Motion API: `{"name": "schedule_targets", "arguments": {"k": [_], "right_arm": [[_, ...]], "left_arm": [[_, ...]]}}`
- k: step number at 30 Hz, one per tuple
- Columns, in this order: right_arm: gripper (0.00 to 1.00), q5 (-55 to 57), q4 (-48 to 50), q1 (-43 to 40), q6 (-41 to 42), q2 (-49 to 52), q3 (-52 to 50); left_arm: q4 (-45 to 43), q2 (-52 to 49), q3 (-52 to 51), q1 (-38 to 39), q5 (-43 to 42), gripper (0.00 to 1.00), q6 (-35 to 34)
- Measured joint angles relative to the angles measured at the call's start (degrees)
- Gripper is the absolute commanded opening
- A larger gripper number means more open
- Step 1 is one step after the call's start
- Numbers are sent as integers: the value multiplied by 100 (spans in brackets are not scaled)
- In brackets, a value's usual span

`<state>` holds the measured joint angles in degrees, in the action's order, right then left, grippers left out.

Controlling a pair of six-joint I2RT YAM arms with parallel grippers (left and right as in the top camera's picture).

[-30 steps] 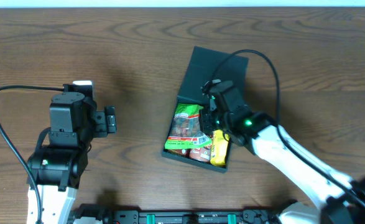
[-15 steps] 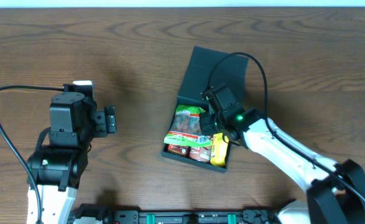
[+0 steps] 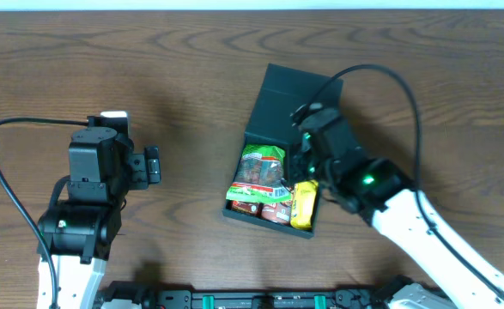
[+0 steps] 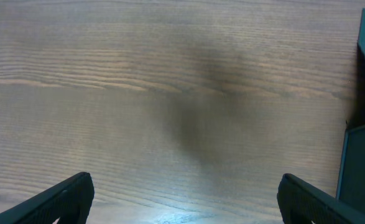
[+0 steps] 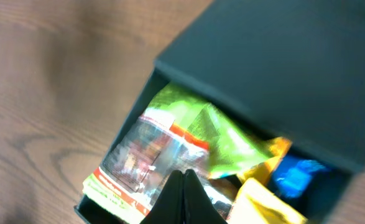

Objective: Pack container

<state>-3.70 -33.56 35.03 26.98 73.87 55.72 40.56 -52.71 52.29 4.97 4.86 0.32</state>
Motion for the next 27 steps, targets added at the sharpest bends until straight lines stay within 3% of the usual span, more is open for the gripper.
{"name": "schedule_targets", "arguments": {"k": [7,17,27], "right_arm": [[2,-151,1429,605,455,184,-1093],[1,-188,1971,645,870,177,-1880],[1,-428,1738,675,887,61,-1661]], "left_arm": [[0,0,0,0,0,95,0],[-2,0,0,0,0,95,0],[2,0,0,0,0,95,0]]}}
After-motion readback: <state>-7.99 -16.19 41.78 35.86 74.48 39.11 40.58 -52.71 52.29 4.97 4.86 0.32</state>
